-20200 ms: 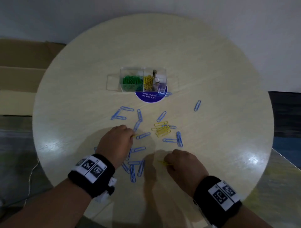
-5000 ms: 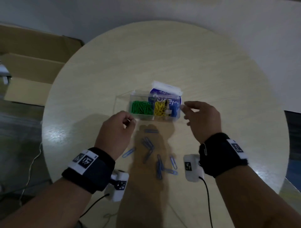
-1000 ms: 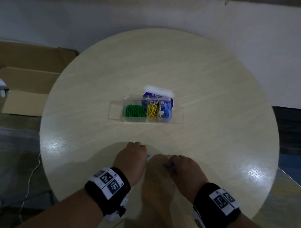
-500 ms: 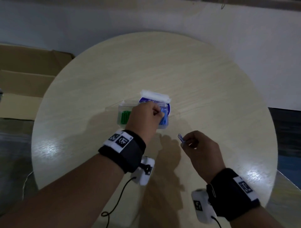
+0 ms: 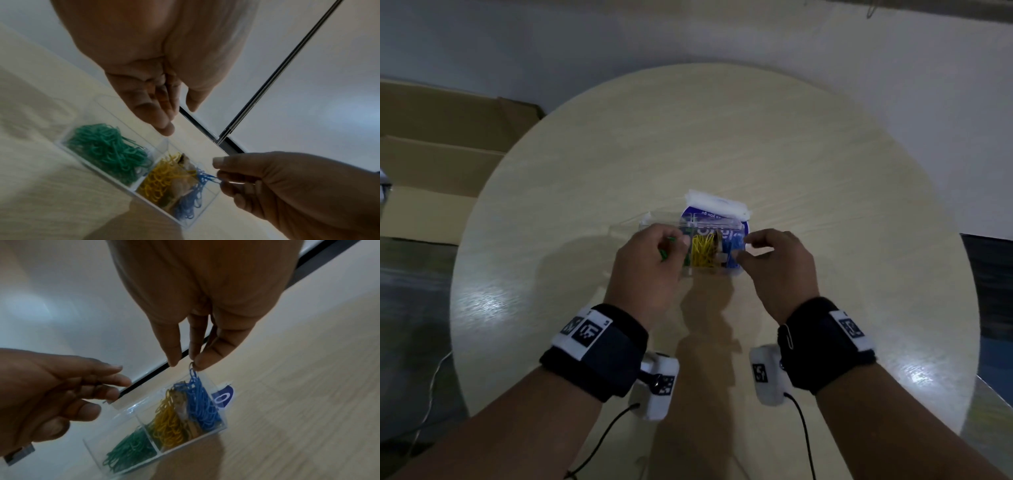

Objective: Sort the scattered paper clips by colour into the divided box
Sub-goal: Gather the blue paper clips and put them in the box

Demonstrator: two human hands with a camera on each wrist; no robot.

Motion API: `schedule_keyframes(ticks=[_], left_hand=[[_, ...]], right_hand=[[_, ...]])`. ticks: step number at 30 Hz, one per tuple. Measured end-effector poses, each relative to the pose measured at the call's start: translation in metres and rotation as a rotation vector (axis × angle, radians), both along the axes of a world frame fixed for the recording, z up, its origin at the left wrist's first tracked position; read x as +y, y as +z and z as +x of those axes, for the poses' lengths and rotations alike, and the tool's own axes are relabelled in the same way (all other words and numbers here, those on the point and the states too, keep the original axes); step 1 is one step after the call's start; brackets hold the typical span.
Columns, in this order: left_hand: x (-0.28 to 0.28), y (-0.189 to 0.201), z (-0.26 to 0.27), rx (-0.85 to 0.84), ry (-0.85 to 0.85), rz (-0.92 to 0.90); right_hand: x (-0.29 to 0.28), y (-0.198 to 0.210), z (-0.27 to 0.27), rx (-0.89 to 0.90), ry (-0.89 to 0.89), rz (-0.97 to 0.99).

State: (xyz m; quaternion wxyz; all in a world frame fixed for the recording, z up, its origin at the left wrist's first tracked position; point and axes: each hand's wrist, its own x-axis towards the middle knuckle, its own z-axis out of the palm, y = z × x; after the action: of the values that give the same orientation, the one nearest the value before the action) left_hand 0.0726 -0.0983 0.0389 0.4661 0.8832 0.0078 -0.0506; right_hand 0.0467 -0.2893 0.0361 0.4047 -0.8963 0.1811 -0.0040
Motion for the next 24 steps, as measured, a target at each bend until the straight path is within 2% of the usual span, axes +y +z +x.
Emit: schedule_keyframes(ticks=[6, 9, 11, 13, 17, 19, 22, 24], left_hand=[[0.033, -0.009, 0.003, -0.043, 0.096, 0.006], [0.042, -0.01, 0.009, -0.055, 0.123, 0.027], [0.046, -0.01, 0.013, -0.063, 0.142, 0.039], [0.049, -0.01, 0.016, -0.062, 0.151, 0.048], [0.056, -0.013, 0.034, -0.036, 0.145, 0.141], [0.055, -0.019, 0.048, 0.062, 0.096, 0.216], [0.046, -0.02, 0.06, 0.24, 0.005, 0.186], [0.041, -0.019, 0.065, 0.304, 0.0, 0.078]], right_hand=[[0.001, -0.011, -0.002, -0.176, 0.199, -0.267], [0.004, -0.013, 0.0, -0.284, 0.335, -0.493], [0.007, -0.015, 0.0, -0.278, 0.405, -0.582], [0.007, -0.014, -0.002, -0.253, 0.393, -0.585], [-0.001, 0.0, 0.004, -0.239, 0.139, -0.354], [-0.008, 0.003, 0.022, -0.095, -0.007, -0.185], [-0.012, -0.01, 0.048, 0.25, -0.01, 0.006], [-0.007, -0.018, 0.055, 0.267, -0.045, 0.247]])
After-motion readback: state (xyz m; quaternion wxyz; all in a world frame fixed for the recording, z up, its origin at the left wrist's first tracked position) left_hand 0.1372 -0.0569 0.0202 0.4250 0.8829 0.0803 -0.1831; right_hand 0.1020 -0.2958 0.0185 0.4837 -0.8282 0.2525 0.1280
